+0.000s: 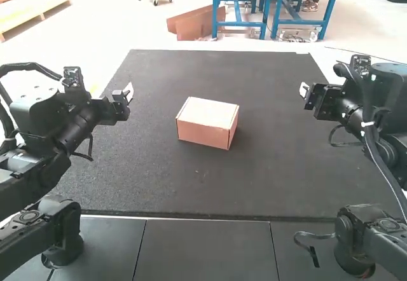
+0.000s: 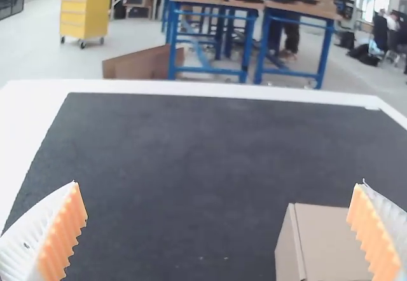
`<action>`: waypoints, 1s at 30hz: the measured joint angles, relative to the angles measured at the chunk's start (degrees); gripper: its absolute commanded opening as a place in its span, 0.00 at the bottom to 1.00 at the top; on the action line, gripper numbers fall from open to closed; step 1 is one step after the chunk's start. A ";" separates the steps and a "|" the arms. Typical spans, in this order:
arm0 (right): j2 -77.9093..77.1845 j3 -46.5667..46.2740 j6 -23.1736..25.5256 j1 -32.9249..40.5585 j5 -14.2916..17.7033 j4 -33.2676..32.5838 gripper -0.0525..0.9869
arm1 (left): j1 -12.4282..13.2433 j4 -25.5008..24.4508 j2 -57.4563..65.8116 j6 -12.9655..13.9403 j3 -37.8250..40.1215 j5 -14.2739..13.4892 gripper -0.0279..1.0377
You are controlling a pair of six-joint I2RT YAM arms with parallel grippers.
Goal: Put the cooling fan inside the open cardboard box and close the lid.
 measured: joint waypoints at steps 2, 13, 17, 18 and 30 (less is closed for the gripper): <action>-2.56 -1.62 -0.17 0.02 0.50 0.00 0.92 | 0.00 -0.42 -1.25 0.52 -1.31 -0.20 0.94; -8.28 -5.46 -0.70 0.28 3.08 3.91 0.92 | -1.33 -7.82 -11.96 2.84 -4.79 -0.72 0.94; -8.31 -6.19 -0.76 0.28 3.54 7.04 0.92 | -2.58 -7.78 -15.06 3.63 -5.53 -0.68 0.94; -8.39 -6.40 -0.79 0.28 3.69 7.69 0.92 | -2.75 -7.61 -15.58 3.65 -5.62 -0.68 0.94; -11.37 -14.69 -2.58 0.28 4.02 13.07 0.92 | -4.00 -6.56 -23.23 6.32 -6.99 1.07 0.93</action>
